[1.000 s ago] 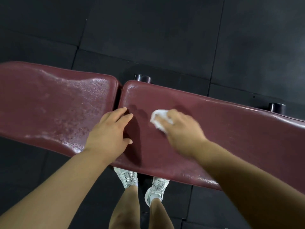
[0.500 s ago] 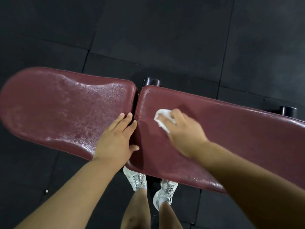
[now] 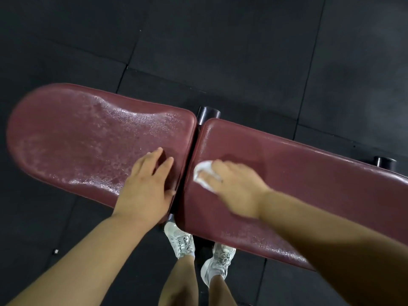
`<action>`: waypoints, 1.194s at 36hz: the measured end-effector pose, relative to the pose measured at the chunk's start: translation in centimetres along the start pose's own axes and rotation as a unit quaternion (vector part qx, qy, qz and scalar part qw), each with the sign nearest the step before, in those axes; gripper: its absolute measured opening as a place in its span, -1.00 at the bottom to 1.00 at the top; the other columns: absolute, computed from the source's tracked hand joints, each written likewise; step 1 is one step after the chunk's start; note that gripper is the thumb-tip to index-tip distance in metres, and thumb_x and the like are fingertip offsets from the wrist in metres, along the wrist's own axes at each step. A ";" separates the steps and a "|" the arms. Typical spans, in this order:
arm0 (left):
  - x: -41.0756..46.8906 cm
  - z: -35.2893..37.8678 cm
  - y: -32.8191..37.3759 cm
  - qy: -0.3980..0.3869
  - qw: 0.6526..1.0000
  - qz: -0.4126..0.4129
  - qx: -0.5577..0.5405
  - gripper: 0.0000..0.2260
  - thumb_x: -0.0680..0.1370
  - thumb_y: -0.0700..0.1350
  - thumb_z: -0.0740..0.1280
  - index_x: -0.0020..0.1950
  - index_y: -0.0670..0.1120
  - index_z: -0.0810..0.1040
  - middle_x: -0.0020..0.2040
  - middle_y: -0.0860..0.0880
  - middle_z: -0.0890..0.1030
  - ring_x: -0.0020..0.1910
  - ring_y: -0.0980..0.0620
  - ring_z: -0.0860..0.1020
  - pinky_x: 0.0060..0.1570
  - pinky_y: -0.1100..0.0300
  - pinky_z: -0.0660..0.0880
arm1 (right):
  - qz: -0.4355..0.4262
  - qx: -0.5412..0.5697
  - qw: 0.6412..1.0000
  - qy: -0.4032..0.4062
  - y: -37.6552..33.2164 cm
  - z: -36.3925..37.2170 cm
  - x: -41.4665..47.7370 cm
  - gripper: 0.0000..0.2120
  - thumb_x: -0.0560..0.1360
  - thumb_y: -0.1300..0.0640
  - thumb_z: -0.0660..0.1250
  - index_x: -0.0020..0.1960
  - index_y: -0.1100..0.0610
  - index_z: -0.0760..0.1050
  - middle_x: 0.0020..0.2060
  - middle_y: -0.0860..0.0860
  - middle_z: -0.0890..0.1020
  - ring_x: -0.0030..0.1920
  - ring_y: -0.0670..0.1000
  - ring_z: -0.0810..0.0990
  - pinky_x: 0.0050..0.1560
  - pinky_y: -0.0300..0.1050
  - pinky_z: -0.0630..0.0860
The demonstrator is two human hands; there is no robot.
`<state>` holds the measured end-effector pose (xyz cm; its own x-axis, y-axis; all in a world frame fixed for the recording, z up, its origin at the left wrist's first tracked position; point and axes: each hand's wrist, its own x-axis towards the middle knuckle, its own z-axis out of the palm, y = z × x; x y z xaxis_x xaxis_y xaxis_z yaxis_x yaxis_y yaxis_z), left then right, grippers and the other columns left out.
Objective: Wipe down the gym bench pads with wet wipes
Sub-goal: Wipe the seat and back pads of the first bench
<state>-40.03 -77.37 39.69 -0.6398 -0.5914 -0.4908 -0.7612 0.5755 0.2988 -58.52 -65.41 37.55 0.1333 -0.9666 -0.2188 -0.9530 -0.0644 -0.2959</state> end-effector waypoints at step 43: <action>-5.5 3.0 1.3 0.025 0.999 0.001 -0.044 -0.52 0.55 -0.11 0.32 0.45 -0.09 0.33 0.48 0.03 0.27 0.49 -0.02 0.12 0.41 0.25 -0.01 | 0.463 0.168 0.850 0.186 -0.8 1.2 -5.9 -0.61 0.58 0.13 0.20 0.40 0.04 0.33 0.06 0.11 0.36 -0.24 0.17 0.44 -0.20 -0.03 0.45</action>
<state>-37.15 -71.65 40.33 -0.6436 -0.6199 -0.4489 -0.7653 0.5257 0.3713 -58.24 -59.34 37.93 -0.7867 -0.5799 -0.2115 -0.4629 0.7809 -0.4193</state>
